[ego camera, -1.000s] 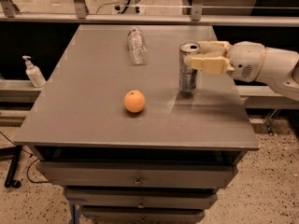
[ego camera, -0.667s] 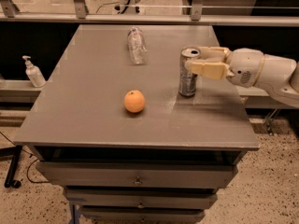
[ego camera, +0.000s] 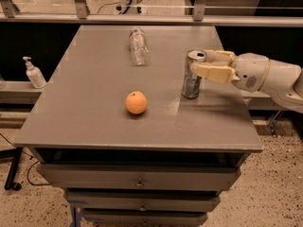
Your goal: Place redbull can upright
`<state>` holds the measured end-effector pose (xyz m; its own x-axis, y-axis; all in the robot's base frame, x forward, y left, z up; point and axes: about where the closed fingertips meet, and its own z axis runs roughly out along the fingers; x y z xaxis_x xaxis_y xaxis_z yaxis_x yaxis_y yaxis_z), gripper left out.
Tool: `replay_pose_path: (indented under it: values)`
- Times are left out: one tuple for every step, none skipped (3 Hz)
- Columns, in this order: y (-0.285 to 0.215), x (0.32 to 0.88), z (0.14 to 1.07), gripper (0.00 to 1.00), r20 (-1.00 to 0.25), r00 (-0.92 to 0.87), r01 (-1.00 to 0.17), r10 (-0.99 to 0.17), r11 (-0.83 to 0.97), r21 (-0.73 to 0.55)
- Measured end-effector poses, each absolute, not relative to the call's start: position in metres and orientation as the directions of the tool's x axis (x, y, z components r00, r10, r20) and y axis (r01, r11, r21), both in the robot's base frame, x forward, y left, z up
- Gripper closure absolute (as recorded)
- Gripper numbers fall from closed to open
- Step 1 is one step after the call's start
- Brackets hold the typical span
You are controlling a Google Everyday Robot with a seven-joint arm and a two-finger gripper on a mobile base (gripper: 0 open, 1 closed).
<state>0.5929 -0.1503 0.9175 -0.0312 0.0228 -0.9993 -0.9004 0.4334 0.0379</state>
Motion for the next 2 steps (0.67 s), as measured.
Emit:
replay_pose_path:
  values:
    - [-0.152, 0.5919, 0.9147, 0.36, -0.999, -0.036, -0.901, 0.021, 0.433, 0.041]
    - [-0.1521, 0.5919, 0.9147, 0.13, -0.999, -0.036, -0.901, 0.021, 0.433, 0.041]
